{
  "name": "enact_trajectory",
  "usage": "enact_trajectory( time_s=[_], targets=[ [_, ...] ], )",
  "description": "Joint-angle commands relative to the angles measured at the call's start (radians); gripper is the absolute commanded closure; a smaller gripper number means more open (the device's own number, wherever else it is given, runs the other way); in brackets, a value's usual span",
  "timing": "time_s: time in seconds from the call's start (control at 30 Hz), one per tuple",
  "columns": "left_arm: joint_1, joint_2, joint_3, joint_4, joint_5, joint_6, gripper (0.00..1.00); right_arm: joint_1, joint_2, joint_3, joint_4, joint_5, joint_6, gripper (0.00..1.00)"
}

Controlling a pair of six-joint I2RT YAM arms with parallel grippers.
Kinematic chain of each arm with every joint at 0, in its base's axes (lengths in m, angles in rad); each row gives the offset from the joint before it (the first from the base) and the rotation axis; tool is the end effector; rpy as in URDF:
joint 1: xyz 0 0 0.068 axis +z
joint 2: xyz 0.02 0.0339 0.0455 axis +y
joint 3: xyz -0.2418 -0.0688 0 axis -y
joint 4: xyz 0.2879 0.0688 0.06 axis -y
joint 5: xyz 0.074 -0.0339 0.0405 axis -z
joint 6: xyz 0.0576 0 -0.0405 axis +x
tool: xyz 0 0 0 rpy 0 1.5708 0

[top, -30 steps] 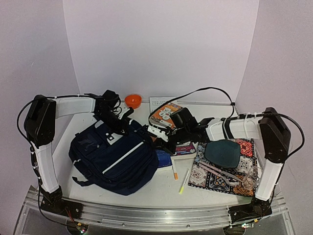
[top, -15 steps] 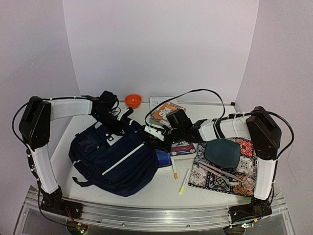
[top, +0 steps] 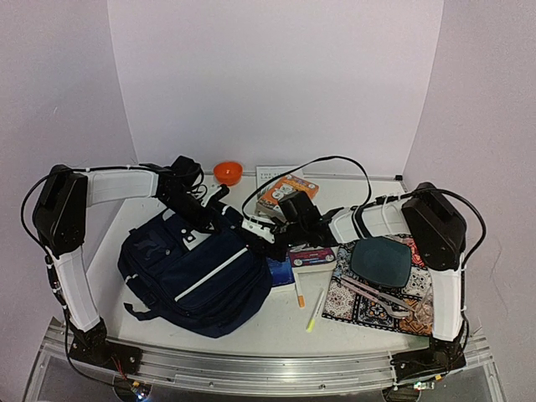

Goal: Pack the student bag
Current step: Unzip the second largest pocket of the student bag.

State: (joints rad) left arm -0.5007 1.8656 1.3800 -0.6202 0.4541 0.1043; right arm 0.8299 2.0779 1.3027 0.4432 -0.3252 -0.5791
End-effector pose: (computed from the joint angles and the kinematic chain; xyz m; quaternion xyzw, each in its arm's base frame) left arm 0.3644 -0.2282 0.1511 0.3320 0.8896 -0.2590 0.1770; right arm 0.3284 0.3862 0.1243 -0.5920 0.5513 0.2024 0.5519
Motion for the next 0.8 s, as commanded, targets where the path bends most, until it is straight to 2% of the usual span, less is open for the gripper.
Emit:
enact_trajectory(
  time_s=[0.0, 0.13, 0.2, 0.3, 0.37, 0.57, 0.77],
  targets=[
    [-0.016, -0.054, 0.001, -0.018, 0.079, 0.008, 1.0, 0.002, 0.053, 0.048, 0.013, 0.004, -0.016, 0.71],
    [-0.016, -0.054, 0.001, -0.018, 0.068, 0.008, 1.0, 0.001, 0.064, 0.065, 0.015, -0.008, -0.02, 0.77],
    [-0.016, -0.054, 0.006, -0.018, 0.04, 0.003, 1.0, 0.001, 0.054, 0.057, 0.014, -0.002, -0.014, 0.86],
    [-0.015, -0.048, 0.018, -0.018, -0.035, -0.009, 1.0, 0.001, 0.012, 0.019, 0.013, 0.019, -0.003, 0.96],
    [-0.013, -0.041, 0.025, -0.018, -0.098, -0.02, 1.0, -0.001, -0.035, -0.015, 0.008, 0.035, 0.007, 0.99],
    [0.011, -0.004, 0.053, -0.017, -0.263, -0.084, 1.0, 0.0, -0.17, -0.069, -0.101, 0.079, 0.03, 1.0],
    [0.027, 0.037, 0.107, -0.007, -0.343, -0.171, 1.0, 0.029, -0.262, -0.095, -0.208, 0.114, 0.057, 1.0]
  ],
)
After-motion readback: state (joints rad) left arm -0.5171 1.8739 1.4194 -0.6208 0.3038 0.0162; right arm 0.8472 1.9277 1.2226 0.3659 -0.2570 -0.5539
